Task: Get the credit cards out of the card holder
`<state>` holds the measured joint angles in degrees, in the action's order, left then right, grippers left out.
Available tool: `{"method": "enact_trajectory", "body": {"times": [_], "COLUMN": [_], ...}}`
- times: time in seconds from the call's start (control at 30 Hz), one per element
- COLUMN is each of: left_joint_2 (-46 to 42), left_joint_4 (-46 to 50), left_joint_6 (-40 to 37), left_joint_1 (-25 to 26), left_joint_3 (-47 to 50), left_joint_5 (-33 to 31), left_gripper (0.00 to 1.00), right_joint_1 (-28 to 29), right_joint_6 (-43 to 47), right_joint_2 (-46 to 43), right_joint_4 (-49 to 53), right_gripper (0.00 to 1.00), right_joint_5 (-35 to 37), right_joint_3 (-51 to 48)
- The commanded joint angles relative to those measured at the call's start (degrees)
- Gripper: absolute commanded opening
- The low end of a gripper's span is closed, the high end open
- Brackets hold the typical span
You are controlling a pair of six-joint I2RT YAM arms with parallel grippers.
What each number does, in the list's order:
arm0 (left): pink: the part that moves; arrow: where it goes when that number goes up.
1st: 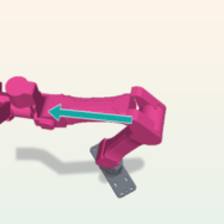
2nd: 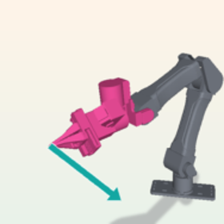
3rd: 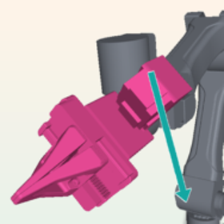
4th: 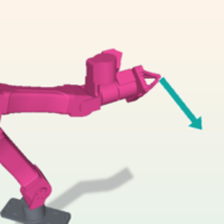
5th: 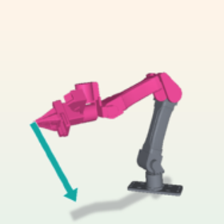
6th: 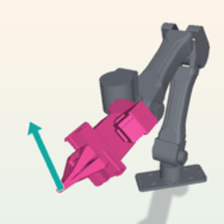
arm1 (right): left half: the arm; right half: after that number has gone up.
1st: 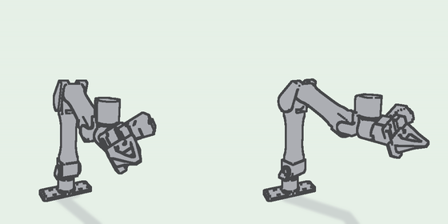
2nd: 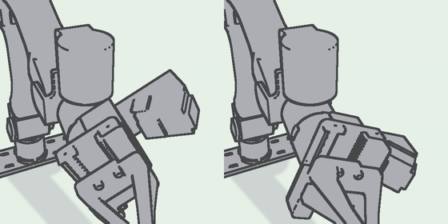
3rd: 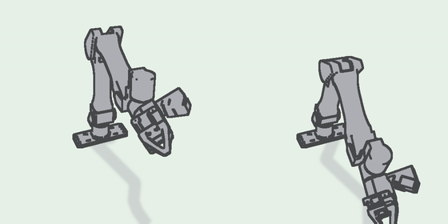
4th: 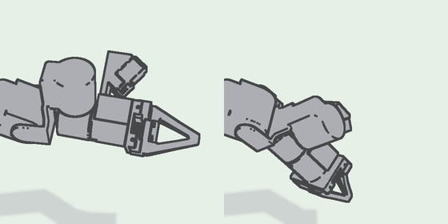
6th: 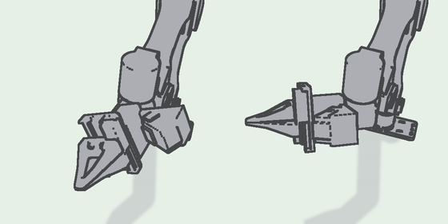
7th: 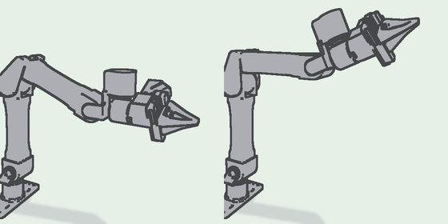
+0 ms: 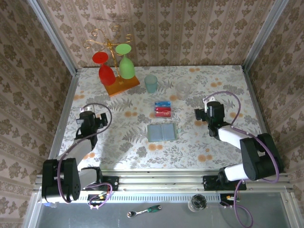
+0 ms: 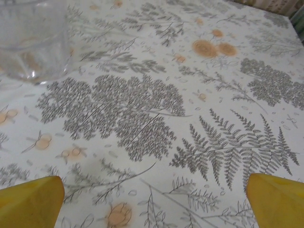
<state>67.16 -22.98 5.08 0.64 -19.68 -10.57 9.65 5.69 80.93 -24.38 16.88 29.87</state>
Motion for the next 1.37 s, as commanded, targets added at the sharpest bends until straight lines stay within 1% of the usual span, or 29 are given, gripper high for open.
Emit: {"method": "enact_trajectory", "body": {"times": [0.0, 0.1, 0.13, 0.17, 0.3, 0.4, 0.47, 0.53, 0.6, 0.83, 1.0, 1.33], "left_joint_2": [3.87, 8.74, 10.45, 12.35, 17.33, 20.09, 22.63, 21.53, 21.75, 22.12, 21.95, 21.94], "left_joint_4": [-20.21, -28.04, -29.97, -31.82, -33.6, -34.73, -36.61, -30.58, -28.53, -29.05, -30.72, -30.5], "left_joint_6": [-6.07, -6.66, -6.83, -6.84, -7.25, -7.69, -8.07, -8.22, -8.77, -9.03, -10.29, -10.26], "left_joint_1": [-0.23, -0.21, -0.26, -0.23, -0.21, -0.21, -0.21, -0.21, -0.04, 0.05, 1.45, 1.37], "left_joint_3": [2.34, 3.16, 3.11, 2.87, 1.42, 0.73, 0.23, -1.74, -3.11, -3.08, -2.13, -2.2], "left_joint_5": [2.79, 5.02, 5.49, 6.22, 7.35, 8.31, 9.15, 10.57, 11.02, 10.75, 9.52, 9.61], "left_gripper": [1.0, 1.0, 1.0, 1.0, 1.0, 1.0, 1.0, 1.0, 1.0, 1.0, 1.0, 1.0], "right_joint_1": [-0.99, -2.74, -3.15, -4.12, -7.11, -7.79, -7.98, -8.05, -8.07, -8.16, -8.2, -8.24], "right_joint_6": [-1.74, -3.5, -4.29, -5.03, -7.36, -7.28, -7.46, -7.48, -7.45, -7.5, -7.47, -7.56], "right_joint_2": [1.24, 3.43, 3.61, 3.71, 4.57, 7.05, 6.6, 6.63, 6.64, 6.64, 6.66, 6.7], "right_joint_4": [-11.25, -15.43, -15.17, -15.03, -19.61, -25.96, -24.48, -24.1, -24.21, -24.22, -24.22, -24.3], "right_gripper": [1.0, 1.0, 1.0, 1.0, 1.0, 1.0, 1.0, 1.0, 1.0, 1.0, 1.0, 1.0], "right_joint_5": [-1.68, -4.21, -3.72, -4.81, -9.12, -11.28, -11.76, -11.93, -11.95, -12.13, -12.14, -12.23], "right_joint_3": [-1.76, -2.57, -2.47, -2.55, -4.64, -6.85, -6.55, -6.45, -6.42, -6.39, -6.4, -6.4]}}
